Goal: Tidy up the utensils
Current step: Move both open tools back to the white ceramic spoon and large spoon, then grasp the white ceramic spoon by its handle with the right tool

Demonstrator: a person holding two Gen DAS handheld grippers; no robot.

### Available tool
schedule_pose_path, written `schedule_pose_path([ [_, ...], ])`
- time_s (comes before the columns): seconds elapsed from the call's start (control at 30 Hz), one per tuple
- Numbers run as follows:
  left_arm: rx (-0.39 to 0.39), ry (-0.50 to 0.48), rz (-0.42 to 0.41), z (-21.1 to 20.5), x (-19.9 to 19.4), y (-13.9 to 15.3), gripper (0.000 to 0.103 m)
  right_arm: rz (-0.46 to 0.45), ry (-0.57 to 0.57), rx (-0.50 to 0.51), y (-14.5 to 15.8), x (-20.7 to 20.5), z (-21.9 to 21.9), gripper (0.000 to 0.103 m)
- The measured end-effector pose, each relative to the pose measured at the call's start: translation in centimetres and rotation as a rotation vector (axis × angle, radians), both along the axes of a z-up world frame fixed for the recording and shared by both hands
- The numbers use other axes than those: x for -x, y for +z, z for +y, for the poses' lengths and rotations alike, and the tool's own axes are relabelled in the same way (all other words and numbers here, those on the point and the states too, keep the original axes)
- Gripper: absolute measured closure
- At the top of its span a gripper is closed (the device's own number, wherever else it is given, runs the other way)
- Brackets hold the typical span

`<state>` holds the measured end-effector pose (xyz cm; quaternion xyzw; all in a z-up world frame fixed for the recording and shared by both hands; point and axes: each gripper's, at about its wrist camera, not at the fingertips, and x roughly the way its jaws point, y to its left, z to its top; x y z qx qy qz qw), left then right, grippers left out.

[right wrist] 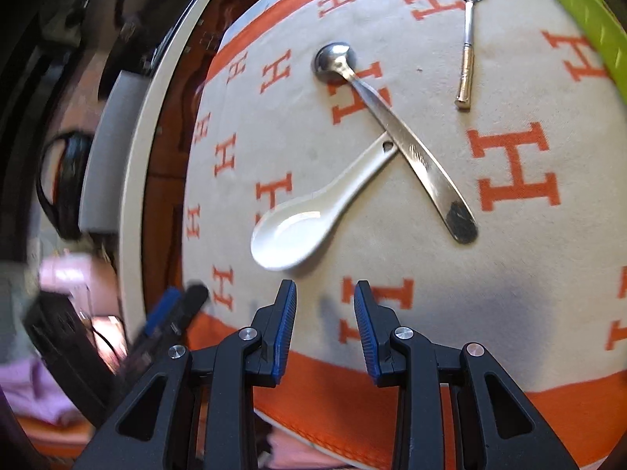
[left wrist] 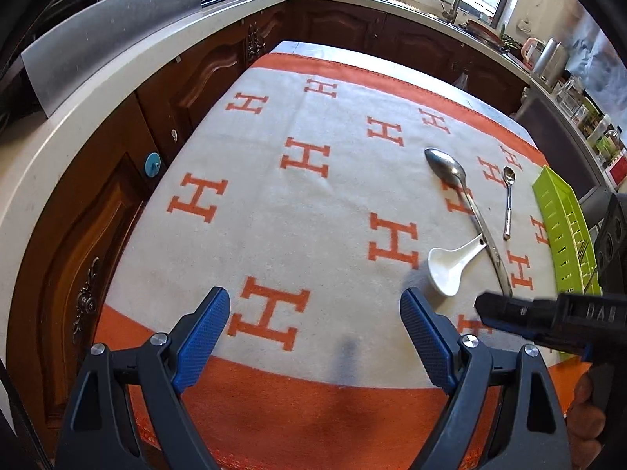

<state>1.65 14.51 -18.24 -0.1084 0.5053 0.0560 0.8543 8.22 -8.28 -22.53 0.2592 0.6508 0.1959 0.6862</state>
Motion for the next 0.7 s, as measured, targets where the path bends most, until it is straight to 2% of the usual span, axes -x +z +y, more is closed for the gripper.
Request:
schedule_pose_path([
  [0.2, 0.03, -0.009, 0.008, 0.5, -0.3, -0.8, 0.016, 0.049, -0.091, -0.032, -2.1, -2.6, 0.5, 0.072],
  [0.47, 0.058, -0.01, 0.018, 1.1, -0.7, -1.6, 0.016, 0.043, -0.156, -0.073, -2.7, -4.6, 1.8, 0.073],
  [0.5, 0.06, -0.01, 0.02, 1.2, -0.7, -1.6, 0.016, 0.04, -0.155, -0.062, -2.7, -4.7, 2.0, 0.081],
  [0.53, 0.064, -0.01, 0.023, 1.2, -0.8, -1.7, 0.016, 0.038, -0.147, -0.036, -2.7, -4.7, 2.3, 0.093],
  [0.6, 0.07, -0.009, 0.023, 1.3, -0.8, -1.7, 0.016, 0.045, -0.139, -0.038, -3.0, -4.5, 2.4, 0.099],
  [0.7, 0.072, -0.001, 0.021, 1.6, -0.7, -1.7, 0.016, 0.042, -0.115, -0.054, -3.3, -4.6, 3.0, 0.1],
])
